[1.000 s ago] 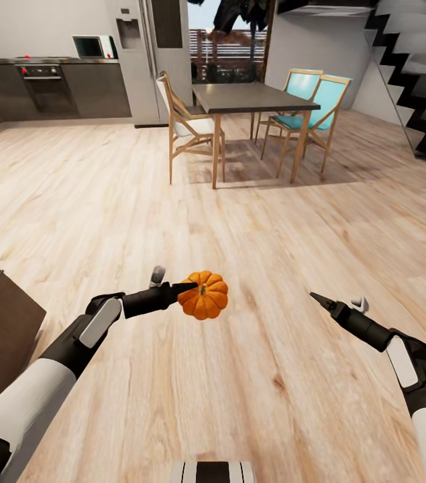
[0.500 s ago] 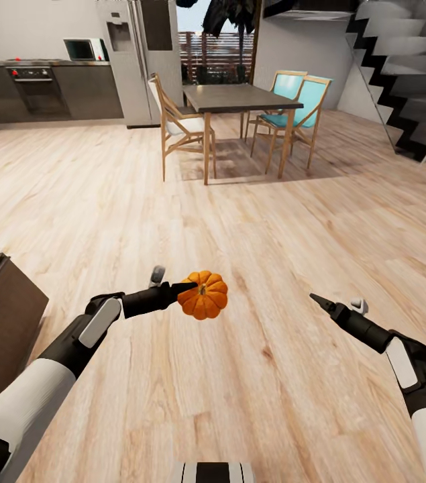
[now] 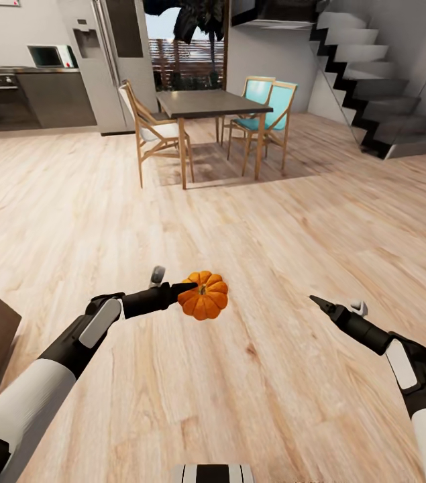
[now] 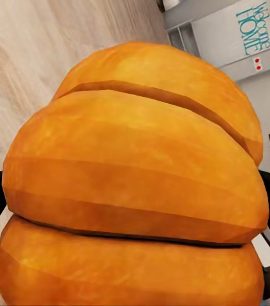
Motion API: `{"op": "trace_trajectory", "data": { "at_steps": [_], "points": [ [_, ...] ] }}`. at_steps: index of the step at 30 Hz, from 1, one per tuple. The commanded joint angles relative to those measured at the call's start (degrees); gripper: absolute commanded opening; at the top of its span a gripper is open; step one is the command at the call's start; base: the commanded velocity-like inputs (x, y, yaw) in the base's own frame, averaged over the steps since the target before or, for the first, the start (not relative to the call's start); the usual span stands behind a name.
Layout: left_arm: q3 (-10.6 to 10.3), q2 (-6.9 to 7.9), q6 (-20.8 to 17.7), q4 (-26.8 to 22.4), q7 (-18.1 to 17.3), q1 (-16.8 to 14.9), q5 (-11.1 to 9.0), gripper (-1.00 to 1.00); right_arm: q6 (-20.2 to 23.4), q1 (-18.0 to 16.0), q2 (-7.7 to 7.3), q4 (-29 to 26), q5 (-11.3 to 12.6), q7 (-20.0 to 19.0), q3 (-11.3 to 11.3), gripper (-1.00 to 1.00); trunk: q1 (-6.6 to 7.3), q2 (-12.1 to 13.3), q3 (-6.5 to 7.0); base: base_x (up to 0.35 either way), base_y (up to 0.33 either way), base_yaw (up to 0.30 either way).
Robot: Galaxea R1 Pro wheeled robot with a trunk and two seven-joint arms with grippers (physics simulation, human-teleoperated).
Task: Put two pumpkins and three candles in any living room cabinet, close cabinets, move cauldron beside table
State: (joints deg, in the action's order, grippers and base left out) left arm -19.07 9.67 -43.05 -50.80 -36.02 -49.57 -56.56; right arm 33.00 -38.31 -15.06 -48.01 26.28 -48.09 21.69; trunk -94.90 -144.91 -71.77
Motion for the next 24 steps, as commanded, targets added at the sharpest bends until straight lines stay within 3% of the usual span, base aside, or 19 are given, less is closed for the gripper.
{"op": "trace_trajectory", "data": {
  "at_steps": [1, 7, 22, 24],
  "points": [
    [0.0, 0.0, -0.01, 0.04, -0.02, 0.0, -0.04, -1.0, -0.02, 0.0, 0.01, 0.1, 0.0, 0.01, 0.01, 1.0, 0.0, 0.0, 0.07, 0.0, 0.0, -0.216],
    [0.0, -0.07, -0.06, 0.07, -0.02, 0.0, -0.04, -1.0, -0.04, -0.01, 0.03, 0.22, 0.0, -0.05, 0.02, 1.0, 0.0, 0.0, 0.46, -0.026, 0.045, -0.217],
    [0.0, -0.18, -0.01, 0.16, 0.03, 0.0, -0.04, -1.0, 0.02, 0.01, 0.02, 1.41, 0.0, 0.12, 0.21, 1.0, 0.0, 0.0, 1.44, -0.039, 0.212, -0.217],
    [0.0, -0.18, -0.01, 0.11, 0.03, 0.0, -0.04, -1.0, 0.03, 0.0, -0.04, 2.9, 0.0, 1.68, 1.73, 1.0, 0.0, 0.0, 1.57, 0.0, 0.212, -0.216]
  ]
}}
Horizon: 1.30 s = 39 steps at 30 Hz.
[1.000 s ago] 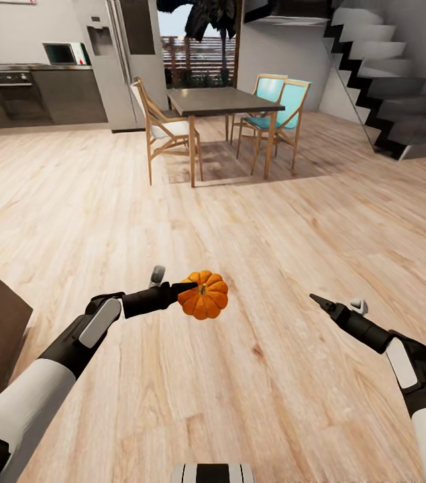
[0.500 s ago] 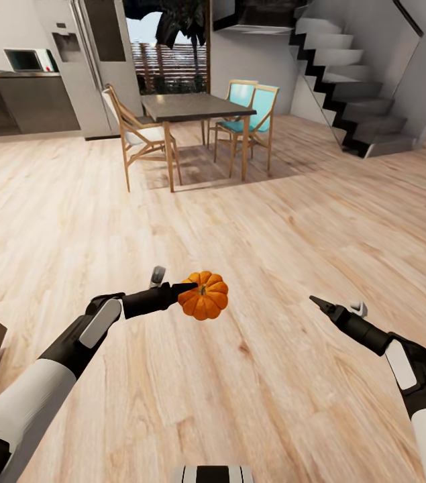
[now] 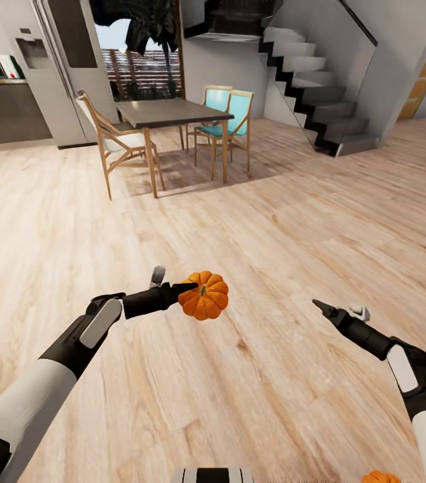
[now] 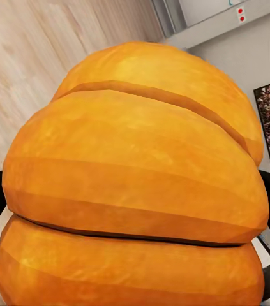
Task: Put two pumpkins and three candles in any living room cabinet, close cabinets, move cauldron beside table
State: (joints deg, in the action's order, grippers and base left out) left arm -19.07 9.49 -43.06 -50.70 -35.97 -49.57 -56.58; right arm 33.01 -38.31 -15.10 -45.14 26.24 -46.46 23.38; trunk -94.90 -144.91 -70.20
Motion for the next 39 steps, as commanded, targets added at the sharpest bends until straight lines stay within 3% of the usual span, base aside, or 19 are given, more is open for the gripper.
{"op": "trace_trajectory", "data": {
  "at_steps": [1, 3, 4, 7, 17, 20, 25, 28, 32, 39],
  "points": [
    [0.0, 0.0, -0.01, 0.0, -0.03, 0.0, -0.02, -1.0, 0.03, 0.0, 0.0, 0.4, 0.04, 1.35, 1.0, 1.0, 0.0, 0.0, 0.07, 0.0, 0.206, -0.216],
    [0.0, 0.0, -0.01, 0.02, -0.02, 0.0, -0.02, -1.0, -0.01, -0.01, -0.01, 0.82, 0.04, 4.98, 2.82, 1.0, 0.0, 0.0, 0.2, 0.0, 0.194, -0.216],
    [-0.03, -0.03, -0.01, 0.05, 0.0, 0.0, -0.02, -1.0, -0.03, -0.01, -0.06, 1.01, 0.04, 8.74, 3.71, 1.0, 0.0, 0.0, 0.27, 0.0, 0.135, -0.216],
    [-0.08, -0.4, 0.07, 0.07, 0.02, 0.09, -0.02, -1.0, -0.08, -0.01, -0.25, 3.15, 0.0, 13.95, 4.45, 1.0, 0.0, 0.0, 0.46, 0.0, 0.055, -0.216],
    [-0.18, -0.78, 0.09, 0.15, 0.02, 0.34, -0.02, -1.0, -0.69, 0.0, 0.05, 6.6, -0.59, 15.94, 4.5, 1.0, 0.0, 0.0, 1.07, 0.0, 0.003, -0.231],
    [-0.13, -0.79, 0.08, 0.16, 0.02, 0.35, -0.02, -1.0, -0.8, 0.05, 0.22, 6.63, -0.59, 19.49, 4.25, 1.0, 0.0, 0.0, 1.17, 0.0, 0.0, -0.268],
    [-0.17, -0.83, 0.2, 0.22, 0.03, 0.4, 0.14, -1.0, -1.89, 0.08, 2.54, 6.82, -2.33, 28.83, 2.41, 1.0, 0.0, 0.0, 1.06, 0.0, 0.0, -0.245],
    [-0.18, -0.97, 0.24, 0.24, 0.05, 0.46, 0.22, -1.0, -6.49, 0.08, 4.27, 7.91, -3.7, 35.2, 1.86, 1.0, 0.0, 0.0, 0.85, 0.0, 0.0, -0.174],
    [-0.18, -1.2, 0.24, 0.25, 0.05, 0.52, 0.24, -1.0, -9.64, 0.07, 4.99, 10.55, -4.04, 41.02, 1.7, 1.0, 0.0, 0.0, 0.55, 0.0, 0.0, -0.164],
    [-0.19, -0.57, 0.17, 0.24, 0.11, 0.6, 0.16, -1.0, -10.1, 0.06, 5.08, 11.45, -4.21, 42.31, 1.76, 1.0, 0.0, 0.0, 0.0, 0.0, 0.0, -0.166]
  ]
}}
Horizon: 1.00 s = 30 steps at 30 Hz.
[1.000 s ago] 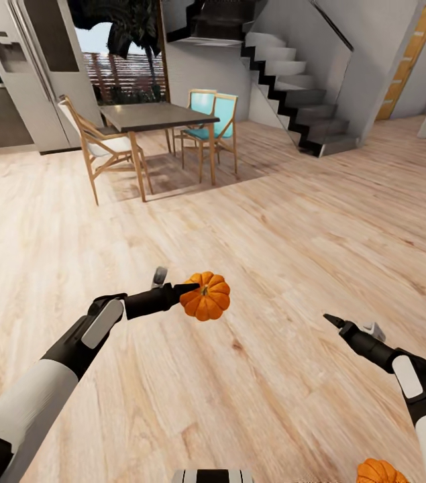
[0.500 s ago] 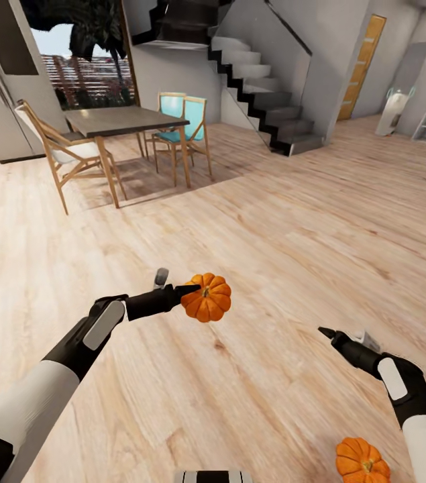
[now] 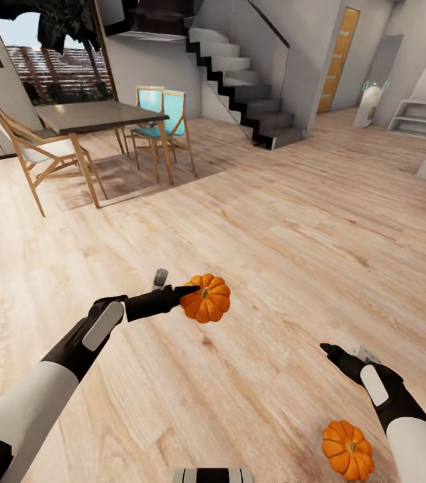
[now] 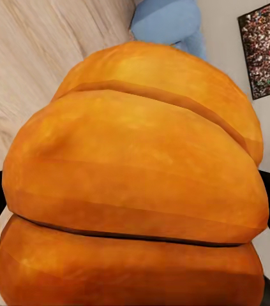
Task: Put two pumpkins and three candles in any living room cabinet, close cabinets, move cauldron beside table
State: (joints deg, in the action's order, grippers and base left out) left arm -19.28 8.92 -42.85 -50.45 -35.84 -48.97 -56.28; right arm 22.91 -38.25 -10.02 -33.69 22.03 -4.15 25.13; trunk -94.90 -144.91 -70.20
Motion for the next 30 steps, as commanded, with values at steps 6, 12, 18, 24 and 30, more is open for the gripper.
{"op": "trace_trajectory", "data": {
  "at_steps": [6, 12, 18, 24, 30],
  "points": [
    [-0.05, -0.04, -0.04, 0.0, 0.0, 0.01, -0.05, -1.0, -0.09, -0.01, -0.11, 0.05, 0.11, 0.02, 0.1, 1.0, 0.0, 0.0, -0.47, 0.0, 0.0, -0.173],
    [-0.06, -0.05, -0.04, 0.0, 0.04, 0.01, 0.1, -1.0, -0.02, -0.02, -0.3, 0.09, 0.36, -0.59, 0.1, 1.0, 0.0, 0.0, -0.91, 0.0, 0.0, -0.184],
    [-0.06, -0.05, -0.04, 0.0, 0.0, 0.01, 0.27, -1.0, 0.71, -0.05, -1.55, 4.26, 0.56, -11.35, 0.07, 1.0, 0.0, 0.0, -1.35, 0.0, 0.0, -0.187],
    [-0.06, -0.02, -0.04, 0.0, 0.01, 0.01, 0.25, -1.0, -0.07, 0.01, -5.35, 12.52, 0.17, -22.29, 0.09, 1.0, 0.0, 0.0, -1.69, 0.0, 0.0, -0.139],
    [-0.14, -0.12, -0.04, 0.21, 0.07, 0.01, 0.29, -1.0, -7.27, 0.02, -5.19, 14.24, -3.6, -23.03, -0.09, 1.0, 0.0, 0.0, -1.71, 0.0, 0.0, -0.019]
  ]
}}
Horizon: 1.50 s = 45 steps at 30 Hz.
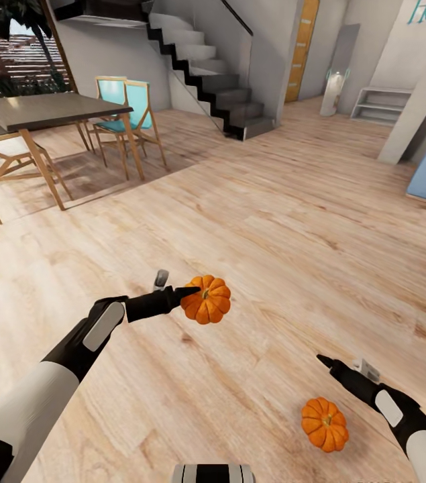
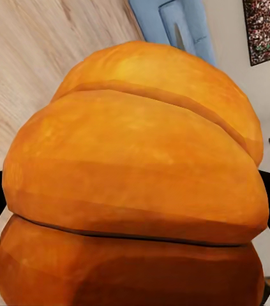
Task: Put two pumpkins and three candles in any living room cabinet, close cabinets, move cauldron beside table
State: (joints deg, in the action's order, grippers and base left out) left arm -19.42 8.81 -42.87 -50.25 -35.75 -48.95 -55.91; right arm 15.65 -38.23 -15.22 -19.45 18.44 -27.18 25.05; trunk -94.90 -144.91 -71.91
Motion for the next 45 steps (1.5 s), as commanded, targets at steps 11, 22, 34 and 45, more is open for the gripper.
{"op": "trace_trajectory", "data": {
  "at_steps": [11, 22, 34, 45],
  "points": [
    [0.0, -0.29, 0.0, 1.77, -0.02, 0.0, -0.05, -1.0, -0.09, 0.0, -0.16, 0.03, 0.11, -0.16, 0.0, 1.0, 0.0, 0.0, 0.03, 0.0, 0.0, -0.245],
    [0.0, -0.36, 0.05, 1.8, -0.02, 0.0, -0.04, -1.0, -0.01, 0.0, -0.34, 0.08, 0.36, -0.68, 0.09, 1.0, 0.0, 0.0, 0.28, 0.0, 0.0, -0.283],
    [0.0, -0.29, 0.06, 1.77, -0.02, 0.0, -0.07, -1.0, -0.03, 0.0, -0.34, 1.71, 0.37, -0.76, 0.09, 1.0, 0.0, 0.0, 0.59, 0.0, 0.0, -0.283],
    [0.0, -0.31, 0.07, 1.8, -0.02, 0.0, -0.07, -1.0, -0.09, 0.0, -0.36, 1.76, 0.37, -0.69, 0.1, 1.0, 0.0, 0.0, 1.0, 0.0, 0.0, -0.283]
  ]
}}
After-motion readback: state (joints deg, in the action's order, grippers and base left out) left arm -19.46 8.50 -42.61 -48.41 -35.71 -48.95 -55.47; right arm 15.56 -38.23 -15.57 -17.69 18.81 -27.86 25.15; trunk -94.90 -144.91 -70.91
